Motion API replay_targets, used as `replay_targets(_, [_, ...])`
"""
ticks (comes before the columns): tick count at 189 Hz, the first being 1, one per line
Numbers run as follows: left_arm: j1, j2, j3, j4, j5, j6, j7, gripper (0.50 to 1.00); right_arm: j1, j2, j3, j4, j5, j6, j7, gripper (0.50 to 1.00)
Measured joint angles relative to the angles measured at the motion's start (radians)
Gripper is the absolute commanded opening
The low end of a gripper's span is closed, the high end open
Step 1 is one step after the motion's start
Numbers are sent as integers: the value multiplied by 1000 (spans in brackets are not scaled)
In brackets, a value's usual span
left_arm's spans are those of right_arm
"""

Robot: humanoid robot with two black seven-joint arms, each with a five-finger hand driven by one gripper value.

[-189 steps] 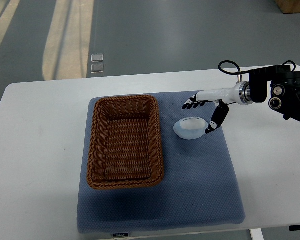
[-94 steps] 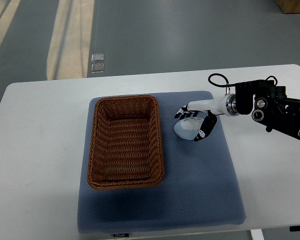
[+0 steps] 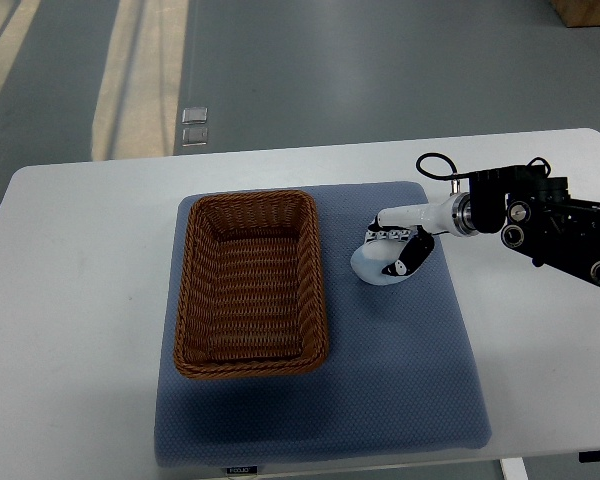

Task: Place blue toy in brown basket
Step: 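Lift the toy with the right hand and carry it into the basket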

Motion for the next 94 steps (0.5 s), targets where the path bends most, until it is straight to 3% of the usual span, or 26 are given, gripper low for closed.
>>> replay_targets(94, [0, 0, 0, 0, 0, 0, 0, 1000, 168, 0, 20, 0, 17, 0, 29, 500])
